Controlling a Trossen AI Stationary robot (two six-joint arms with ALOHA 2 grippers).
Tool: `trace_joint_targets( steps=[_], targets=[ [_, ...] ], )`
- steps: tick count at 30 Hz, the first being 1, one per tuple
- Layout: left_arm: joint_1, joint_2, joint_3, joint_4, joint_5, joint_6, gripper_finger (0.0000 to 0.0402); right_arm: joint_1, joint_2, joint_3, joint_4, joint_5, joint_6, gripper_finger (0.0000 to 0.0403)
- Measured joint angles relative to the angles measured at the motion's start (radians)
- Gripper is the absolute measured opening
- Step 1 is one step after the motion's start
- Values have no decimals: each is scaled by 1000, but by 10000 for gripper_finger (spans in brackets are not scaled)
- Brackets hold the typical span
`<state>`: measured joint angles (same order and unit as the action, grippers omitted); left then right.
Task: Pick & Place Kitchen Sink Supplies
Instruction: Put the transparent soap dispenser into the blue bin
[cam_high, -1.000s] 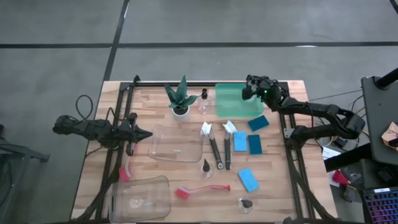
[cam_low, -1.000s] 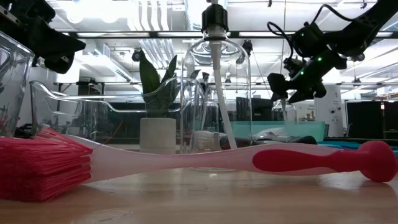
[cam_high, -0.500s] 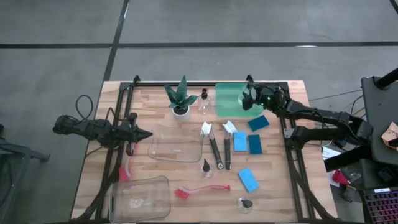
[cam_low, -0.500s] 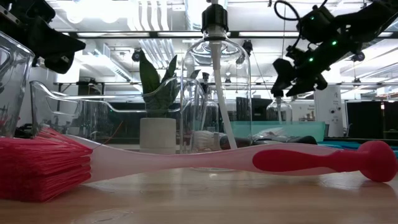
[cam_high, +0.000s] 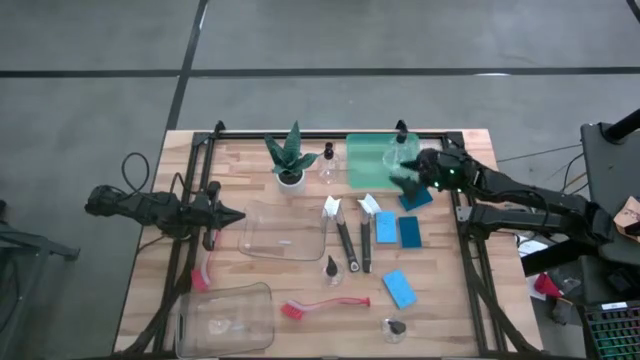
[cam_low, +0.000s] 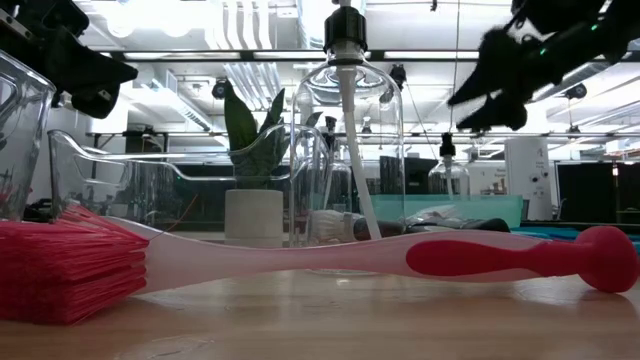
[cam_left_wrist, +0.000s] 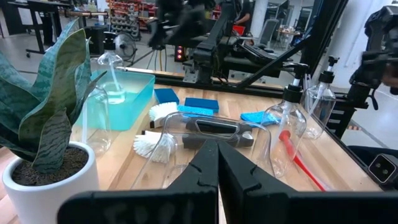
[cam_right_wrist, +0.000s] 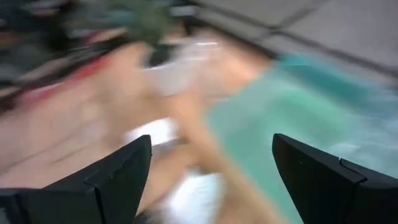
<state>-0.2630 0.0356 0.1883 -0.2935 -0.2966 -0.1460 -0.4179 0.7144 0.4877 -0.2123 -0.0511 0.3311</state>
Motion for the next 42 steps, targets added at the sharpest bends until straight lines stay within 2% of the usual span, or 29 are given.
trace_joint_targets(
  steps=[7, 10, 12, 21, 25, 34, 42],
  targets=[
    [0, 0, 0, 0, 0, 0, 0, 113, -80, -2, 10, -370, -38, 327],
    [0, 0, 0, 0, 0, 0, 0, 173, -109, -2, 36, -478, -2, 327],
    [0, 0, 0, 0, 0, 0, 0, 221, -124, -2, 50, -504, 14, 327],
    [0, 0, 0, 0, 0, 0, 0, 508, -138, -4, 153, -497, 21, 327],
    [0, 0, 0, 0, 0, 0, 0, 668, -122, -6, 173, -385, 14, 327],
    [0, 0, 0, -1, 0, 0, 0, 1015, -8, -7, 191, 11, 18, 327],
    [0, 0, 0, 0, 0, 0, 0, 1199, 169, -7, 320, 217, 67, 327]
  ],
)
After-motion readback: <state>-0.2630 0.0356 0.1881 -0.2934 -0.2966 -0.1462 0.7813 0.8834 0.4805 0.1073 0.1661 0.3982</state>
